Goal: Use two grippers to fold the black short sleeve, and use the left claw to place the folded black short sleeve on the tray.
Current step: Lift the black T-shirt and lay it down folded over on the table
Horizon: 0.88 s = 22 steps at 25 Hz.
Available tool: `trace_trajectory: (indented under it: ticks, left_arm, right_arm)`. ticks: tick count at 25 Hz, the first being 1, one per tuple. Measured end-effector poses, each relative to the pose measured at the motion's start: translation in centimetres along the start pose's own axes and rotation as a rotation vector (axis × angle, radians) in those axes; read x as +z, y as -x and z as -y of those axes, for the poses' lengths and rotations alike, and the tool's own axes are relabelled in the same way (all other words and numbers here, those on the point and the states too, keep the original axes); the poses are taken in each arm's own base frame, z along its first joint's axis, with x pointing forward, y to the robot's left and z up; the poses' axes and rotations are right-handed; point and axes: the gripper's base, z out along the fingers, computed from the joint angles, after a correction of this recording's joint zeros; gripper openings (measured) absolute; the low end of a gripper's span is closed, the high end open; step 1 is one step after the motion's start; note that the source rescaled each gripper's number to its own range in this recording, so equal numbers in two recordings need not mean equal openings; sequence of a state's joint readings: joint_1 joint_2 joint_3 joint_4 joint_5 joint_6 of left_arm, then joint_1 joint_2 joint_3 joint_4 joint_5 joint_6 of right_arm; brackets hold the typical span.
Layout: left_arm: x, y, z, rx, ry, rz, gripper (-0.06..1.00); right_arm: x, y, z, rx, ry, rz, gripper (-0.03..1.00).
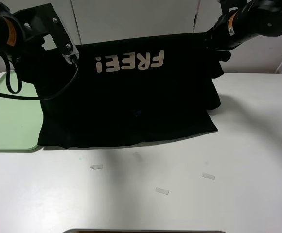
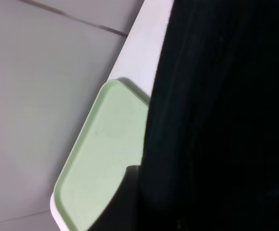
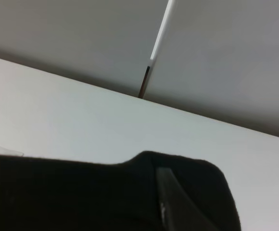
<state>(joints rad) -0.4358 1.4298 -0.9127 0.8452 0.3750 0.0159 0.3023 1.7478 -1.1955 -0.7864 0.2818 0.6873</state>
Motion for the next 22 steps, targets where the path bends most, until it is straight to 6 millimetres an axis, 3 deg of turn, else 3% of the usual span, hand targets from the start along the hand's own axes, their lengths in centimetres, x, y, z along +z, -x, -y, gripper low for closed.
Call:
trace_trajectory:
  ticks: [5,11,13,22]
  left_arm:
    - [0.0,0.1,0.0,0.000,0.000,0.010,0.00]
    - [0.0,0.0,0.0,0.021,0.001,0.003,0.00]
    - [0.0,-0.1,-0.1,0.030,0.001,-0.009,0.00]
    - [0.0,-0.5,-0.1,0.038,0.000,-0.045,0.00]
  right_arm:
    - [0.1,-0.4,0.1,-0.026,-0.012,-0.040,0.00]
    - [-0.4,-1.1,-0.8,-0.594,-0.014,-0.155,0.00]
    - [-0.5,-1.4,-1.5,-0.701,0.012,-0.184,0.00]
    - [-0.9,-1.6,-3.2,-0.774,0.063,-0.190,0.00]
